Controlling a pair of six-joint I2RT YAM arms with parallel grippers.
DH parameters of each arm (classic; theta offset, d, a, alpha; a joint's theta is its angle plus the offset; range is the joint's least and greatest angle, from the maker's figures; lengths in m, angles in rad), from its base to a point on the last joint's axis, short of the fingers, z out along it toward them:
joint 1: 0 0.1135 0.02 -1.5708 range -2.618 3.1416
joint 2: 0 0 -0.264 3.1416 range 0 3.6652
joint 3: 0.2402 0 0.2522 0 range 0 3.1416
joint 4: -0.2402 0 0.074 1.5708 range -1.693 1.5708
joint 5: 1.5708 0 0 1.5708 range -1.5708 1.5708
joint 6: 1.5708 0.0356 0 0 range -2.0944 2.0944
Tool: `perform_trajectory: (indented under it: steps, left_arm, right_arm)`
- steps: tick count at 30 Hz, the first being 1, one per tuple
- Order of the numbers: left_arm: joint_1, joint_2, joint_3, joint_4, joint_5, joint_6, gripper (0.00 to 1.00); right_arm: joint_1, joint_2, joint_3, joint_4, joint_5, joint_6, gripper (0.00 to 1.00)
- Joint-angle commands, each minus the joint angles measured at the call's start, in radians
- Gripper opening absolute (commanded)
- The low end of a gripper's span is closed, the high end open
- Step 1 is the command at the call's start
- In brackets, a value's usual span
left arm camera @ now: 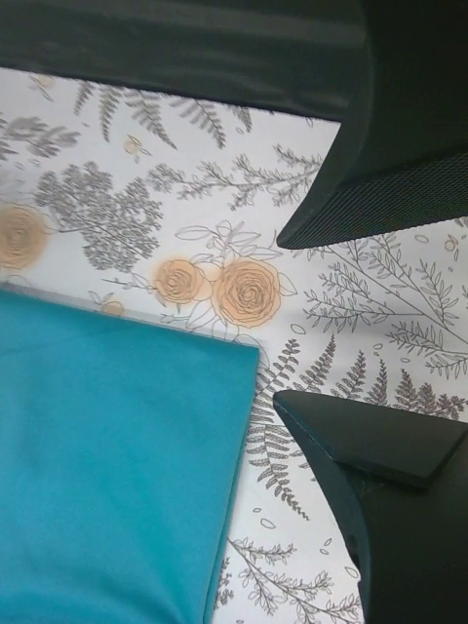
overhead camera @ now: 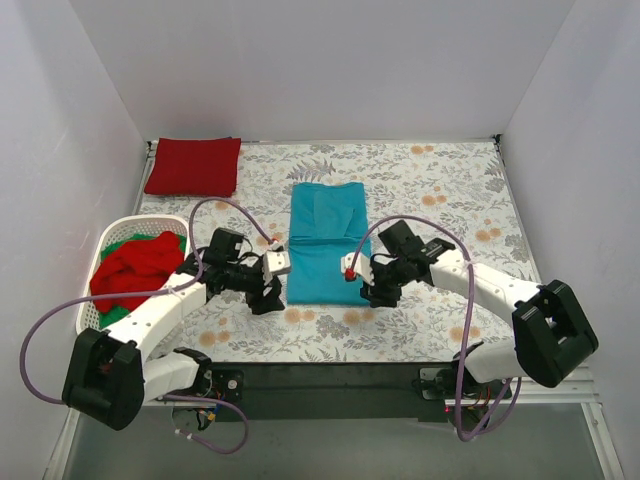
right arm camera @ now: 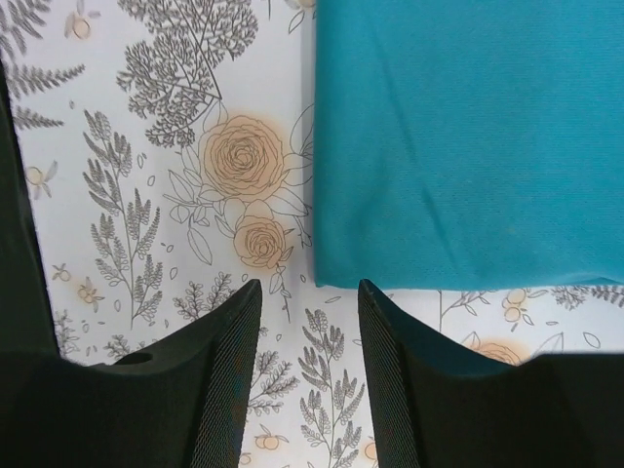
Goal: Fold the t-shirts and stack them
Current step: Fold the tshirt
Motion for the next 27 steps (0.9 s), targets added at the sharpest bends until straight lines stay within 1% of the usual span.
perform_trajectory:
  steps: [1, 2, 4, 5, 9, 13, 19, 20, 25, 26, 27]
  left_arm:
    - [-0.027, -0.023, -0.081, 0.16, -0.058, 0.149, 0.58]
    - [-0.033, -0.022, -0.097, 0.18, -0.063, 0.161, 0.58]
    - [-0.052, -0.017, -0.129, 0.251, -0.077, 0.164, 0.57]
    - [-0.061, -0.01, -0.134, 0.265, -0.088, 0.169, 0.57]
    - [-0.095, 0.036, -0.151, 0.337, -0.118, 0.198, 0.56]
    - [-0.115, 0.09, -0.152, 0.369, -0.138, 0.239, 0.52]
    - [-0.134, 0.161, -0.151, 0.409, -0.141, 0.255, 0.47]
    - [-0.139, 0.174, -0.151, 0.409, -0.143, 0.256, 0.44]
    - [-0.161, 0.251, -0.149, 0.408, -0.166, 0.276, 0.41]
    - [-0.162, 0.26, -0.146, 0.406, -0.18, 0.279, 0.4]
    - [-0.162, 0.268, -0.148, 0.403, -0.19, 0.293, 0.38]
  right_arm:
    - [0.052, -0.032, -0.063, 0.194, 0.131, -0.025, 0.5]
    - [0.073, -0.029, -0.073, 0.238, 0.142, -0.029, 0.48]
    - [0.09, -0.014, -0.095, 0.267, 0.156, -0.046, 0.47]
    - [0.103, -0.008, -0.098, 0.274, 0.156, -0.049, 0.44]
    - [0.124, 0.03, -0.121, 0.281, 0.153, -0.06, 0.41]
    - [0.144, 0.033, -0.143, 0.29, 0.151, -0.06, 0.4]
    - [0.152, 0.058, -0.167, 0.307, 0.157, -0.066, 0.39]
    - [0.152, 0.066, -0.167, 0.307, 0.157, -0.066, 0.38]
    - [0.152, 0.104, -0.176, 0.312, 0.185, -0.071, 0.3]
    - [0.152, 0.107, -0.179, 0.312, 0.188, -0.069, 0.27]
    - [0.152, 0.103, -0.181, 0.309, 0.188, -0.069, 0.27]
